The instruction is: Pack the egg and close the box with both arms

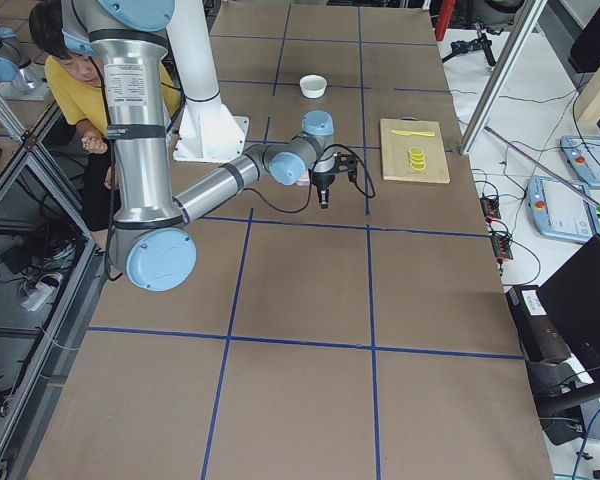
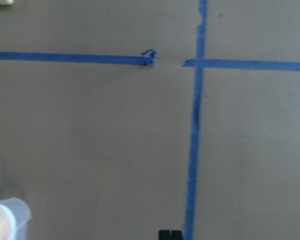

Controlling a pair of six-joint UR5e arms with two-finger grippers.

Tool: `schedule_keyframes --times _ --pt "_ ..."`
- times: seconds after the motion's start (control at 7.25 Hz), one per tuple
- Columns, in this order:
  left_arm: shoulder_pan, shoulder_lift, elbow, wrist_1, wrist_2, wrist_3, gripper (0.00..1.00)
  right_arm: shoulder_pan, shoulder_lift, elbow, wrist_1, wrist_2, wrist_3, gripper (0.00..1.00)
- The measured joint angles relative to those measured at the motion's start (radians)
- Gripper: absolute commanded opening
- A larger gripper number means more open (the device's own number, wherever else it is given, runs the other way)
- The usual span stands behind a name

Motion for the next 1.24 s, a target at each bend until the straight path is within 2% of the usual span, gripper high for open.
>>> schedule_keyframes --times 0.41,0.83,1.24 --pt "0.001 -0.002 0.001 0.002 0.001 0.0 1.0 0.255 -0.128 -0.051 -0.008 0.1 -0.379 1.0" --pt "0.002 0.0 0.001 0.003 0.001 0.002 1.0 0.552 -0.181 -0.176 -0.122 0.184 -0.786 1.0" --pt "0.001 0.006 -0.01 -0.009 -0.004 0.004 1.0 0.688 -0.291 -0.209 -0.158 0.191 -0.877 1.0"
